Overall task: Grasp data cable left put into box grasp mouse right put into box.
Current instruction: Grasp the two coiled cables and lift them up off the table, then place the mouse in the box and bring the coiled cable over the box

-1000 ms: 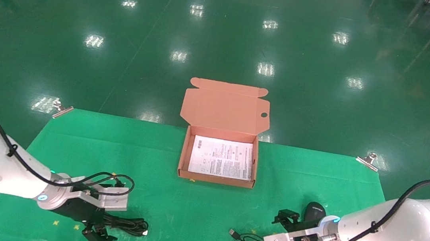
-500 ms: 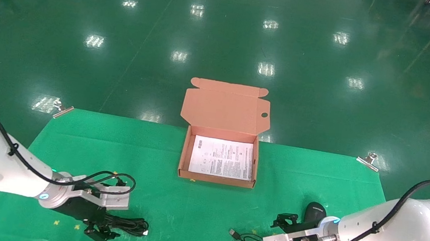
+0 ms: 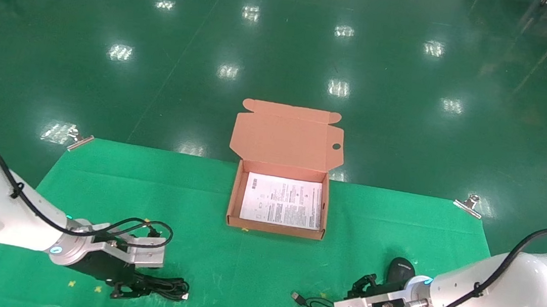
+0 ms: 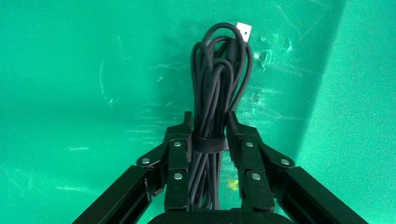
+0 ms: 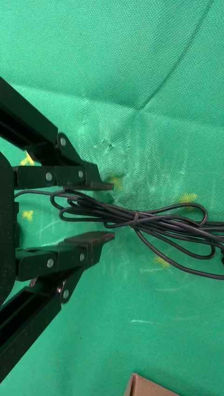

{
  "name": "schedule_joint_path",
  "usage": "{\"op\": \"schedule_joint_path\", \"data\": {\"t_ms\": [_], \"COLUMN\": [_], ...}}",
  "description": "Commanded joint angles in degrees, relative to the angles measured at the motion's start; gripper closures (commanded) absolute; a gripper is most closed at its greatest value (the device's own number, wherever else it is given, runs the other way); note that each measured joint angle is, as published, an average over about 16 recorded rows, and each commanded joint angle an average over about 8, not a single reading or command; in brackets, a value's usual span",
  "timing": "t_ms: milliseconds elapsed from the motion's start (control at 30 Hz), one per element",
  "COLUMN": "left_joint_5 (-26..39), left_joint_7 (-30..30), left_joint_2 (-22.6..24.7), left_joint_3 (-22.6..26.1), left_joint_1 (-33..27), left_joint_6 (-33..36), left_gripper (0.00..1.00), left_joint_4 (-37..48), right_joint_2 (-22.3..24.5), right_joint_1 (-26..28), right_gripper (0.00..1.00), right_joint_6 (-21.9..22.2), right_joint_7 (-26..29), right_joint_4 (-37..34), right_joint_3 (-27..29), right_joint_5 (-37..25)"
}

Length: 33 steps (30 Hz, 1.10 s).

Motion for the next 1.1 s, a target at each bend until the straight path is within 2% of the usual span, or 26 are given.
{"op": "schedule_joint_path", "data": {"t_ms": [33,367,567,833,1100], "left_joint_5": [0.0,-0.1,-1.3,-2.7,-1.2], "left_joint_7": [0.0,0.0,0.7,-0.5,-7.3], "left_joint_2": [0.0,-0.2,-2.3,-7.6,-9.4], "left_joint_3": [0.0,0.0,-1.0,-3.4,-5.1], "left_joint_1": [0.0,-0.1,-1.5,-3.0,-3.4], "left_joint_6": [0.0,0.1,1.3,-1.3,-6.7], "left_gripper": [1.00,1.00,1.00,1.00,1.00], "left_joint_4": [0.0,-0.2,-2.8,-15.8,-28.8], "right_joint_2": [0.0,0.2,3.5,9.8,8.1], "right_joint_1": [0.0,0.2,2.2,7.3,12.6], "right_gripper": [1.00,1.00,1.00,1.00,1.00], "right_joint_6": [0.0,0.0,-0.4,2.5,7.9], "right_joint_7": [0.0,0.2,2.9,11.1,15.0], "right_joint_4": [0.0,0.1,3.0,11.2,13.3], "right_joint_3": [0.0,0.3,2.6,8.0,11.3], "right_joint_5": [0.0,0.3,2.0,2.7,1.7]}}
